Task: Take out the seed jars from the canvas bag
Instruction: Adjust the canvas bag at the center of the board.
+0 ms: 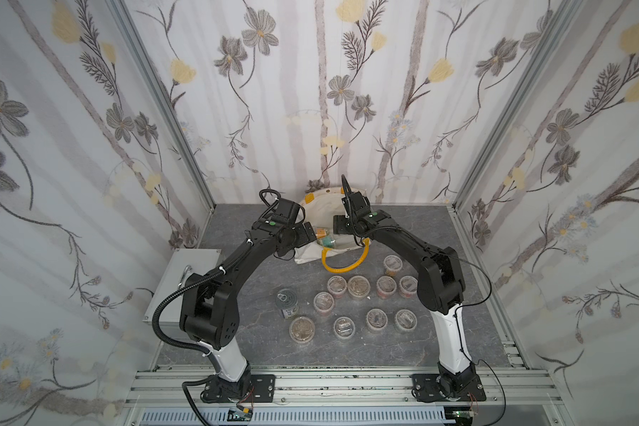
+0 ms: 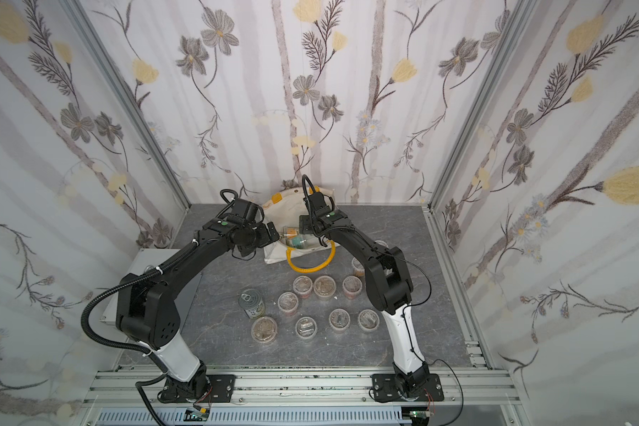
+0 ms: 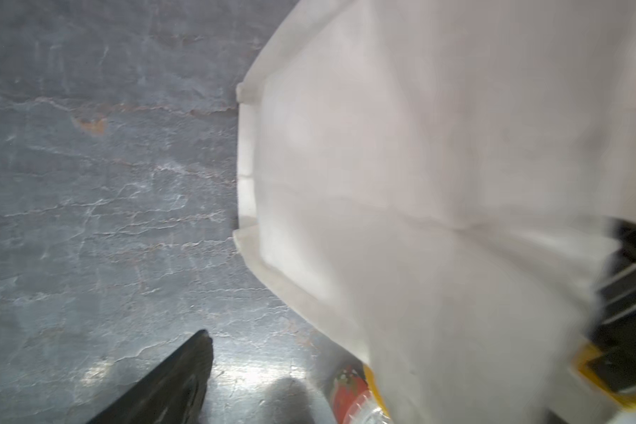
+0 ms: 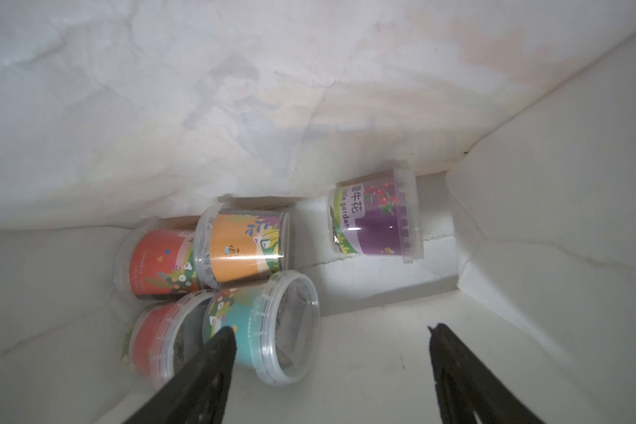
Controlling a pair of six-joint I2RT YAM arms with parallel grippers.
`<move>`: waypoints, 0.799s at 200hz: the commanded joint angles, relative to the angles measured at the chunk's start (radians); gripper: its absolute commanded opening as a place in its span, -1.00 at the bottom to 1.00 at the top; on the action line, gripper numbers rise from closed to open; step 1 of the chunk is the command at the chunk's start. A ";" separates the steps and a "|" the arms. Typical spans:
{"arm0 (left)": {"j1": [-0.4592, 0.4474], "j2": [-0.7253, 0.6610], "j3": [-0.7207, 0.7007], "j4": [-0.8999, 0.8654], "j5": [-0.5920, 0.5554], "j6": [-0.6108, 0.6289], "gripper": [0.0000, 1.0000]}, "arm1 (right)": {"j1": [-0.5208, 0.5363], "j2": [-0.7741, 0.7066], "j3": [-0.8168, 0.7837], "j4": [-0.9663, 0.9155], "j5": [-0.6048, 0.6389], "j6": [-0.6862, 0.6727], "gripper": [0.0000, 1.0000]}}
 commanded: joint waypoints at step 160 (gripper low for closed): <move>-0.062 -0.085 -0.232 0.090 0.051 0.009 0.95 | -0.056 0.286 0.260 -0.059 -0.072 -0.114 0.78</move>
